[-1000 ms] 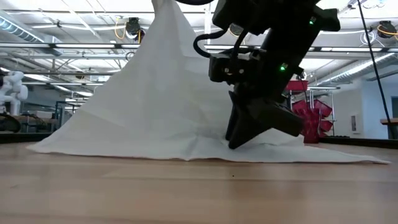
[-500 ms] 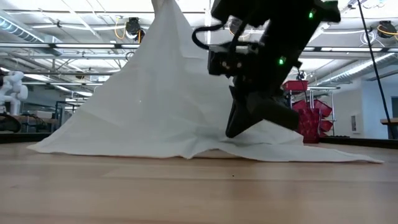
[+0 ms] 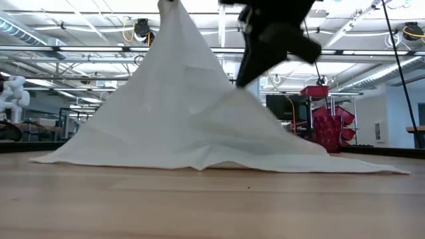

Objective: Set table place
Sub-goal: Fold the white napkin

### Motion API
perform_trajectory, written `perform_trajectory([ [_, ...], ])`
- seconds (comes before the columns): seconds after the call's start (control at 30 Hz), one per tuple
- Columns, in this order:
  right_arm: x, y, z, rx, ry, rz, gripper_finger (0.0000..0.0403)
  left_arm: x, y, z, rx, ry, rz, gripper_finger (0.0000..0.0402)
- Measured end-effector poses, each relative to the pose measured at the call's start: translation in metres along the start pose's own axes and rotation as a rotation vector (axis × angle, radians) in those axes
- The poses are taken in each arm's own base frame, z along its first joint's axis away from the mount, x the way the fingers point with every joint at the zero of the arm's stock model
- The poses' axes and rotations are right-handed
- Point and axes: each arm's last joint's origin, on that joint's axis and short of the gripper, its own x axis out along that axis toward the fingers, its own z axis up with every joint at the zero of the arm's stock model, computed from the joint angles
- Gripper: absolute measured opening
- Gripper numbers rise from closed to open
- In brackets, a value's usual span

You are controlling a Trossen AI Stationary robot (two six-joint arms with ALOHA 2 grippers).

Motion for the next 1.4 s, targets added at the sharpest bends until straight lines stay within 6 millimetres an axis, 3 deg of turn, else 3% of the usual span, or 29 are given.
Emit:
perform_trajectory([
  [0.1,-0.019,-0.024,0.0,0.057,-0.051,-0.064,0.0,0.003,0.0,-0.005,-0.008,0.021,0.035,0.0],
  [0.27,-0.048,-0.081,-0.007,0.199,-0.115,-0.159,0.0,0.014,-0.003,-0.018,-0.008,0.074,0.044,0.0],
  [0.5,-0.08,-0.16,-0.041,0.377,-0.118,-0.24,0.0,0.029,0.0,-0.038,-0.011,0.175,0.085,0.0],
  [0.63,-0.088,-0.181,-0.058,0.45,-0.12,-0.196,0.0,0.029,0.004,-0.039,-0.013,0.188,0.113,0.0],
  [0.8,-0.07,-0.156,-0.059,0.356,-0.155,-0.006,0.0,0.031,0.007,-0.037,-0.026,0.176,0.121,0.0],
  [0.97,-0.032,-0.104,-0.057,0.3,-0.282,0.24,0.0006,0.031,0.008,-0.037,-0.029,0.175,0.131,0.0],
  [1.07,-0.002,-0.08,-0.062,0.302,-0.31,0.309,0.0031,0.031,0.008,-0.037,-0.032,0.167,0.13,0.0],
  [1.27,0.055,-0.062,-0.063,0.357,-0.3,0.317,0.0114,0.032,0.008,-0.035,-0.041,0.148,0.128,0.0],
  [1.4,0.084,-0.059,-0.058,0.306,-0.273,0.339,0.0148,0.032,0.008,-0.034,-0.041,0.143,0.127,0.0],
])
